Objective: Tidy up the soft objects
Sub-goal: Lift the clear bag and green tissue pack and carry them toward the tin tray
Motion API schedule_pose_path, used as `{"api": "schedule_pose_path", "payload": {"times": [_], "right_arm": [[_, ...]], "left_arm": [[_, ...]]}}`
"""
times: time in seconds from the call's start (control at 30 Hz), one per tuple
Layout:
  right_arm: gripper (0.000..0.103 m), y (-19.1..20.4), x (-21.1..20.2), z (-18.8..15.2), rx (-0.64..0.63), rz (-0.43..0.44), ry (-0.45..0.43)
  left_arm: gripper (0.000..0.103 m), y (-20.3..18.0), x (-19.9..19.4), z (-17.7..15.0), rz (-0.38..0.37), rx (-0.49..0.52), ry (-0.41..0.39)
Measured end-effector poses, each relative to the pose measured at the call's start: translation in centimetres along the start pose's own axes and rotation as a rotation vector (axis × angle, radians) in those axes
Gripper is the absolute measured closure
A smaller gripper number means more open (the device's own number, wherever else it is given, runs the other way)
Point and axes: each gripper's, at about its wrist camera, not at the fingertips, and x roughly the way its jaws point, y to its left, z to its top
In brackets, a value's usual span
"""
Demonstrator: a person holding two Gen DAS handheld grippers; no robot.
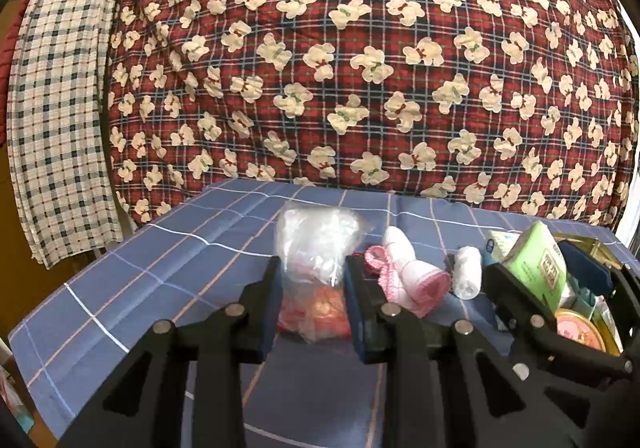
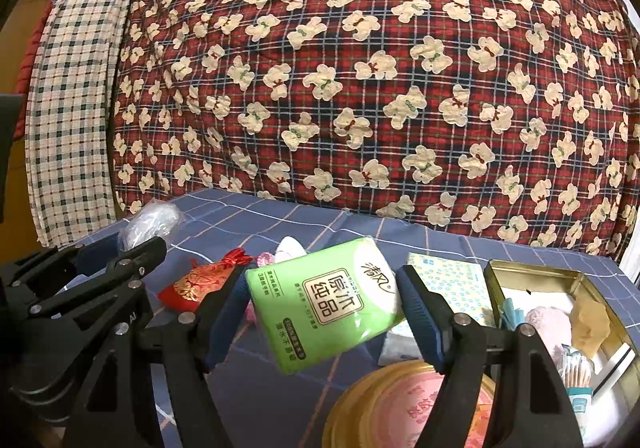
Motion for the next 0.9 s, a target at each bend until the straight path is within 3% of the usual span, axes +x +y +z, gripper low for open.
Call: {"api": "schedule_pose_path", "payload": {"times": [0.9], "right_arm": [[0.027,-4.7,-0.1,-0.2,0.061,-0.095,-0.023]], "left_arm": [[0.075,-4.8,1.3,0.4,-0.096,0.031,0.025]]}}
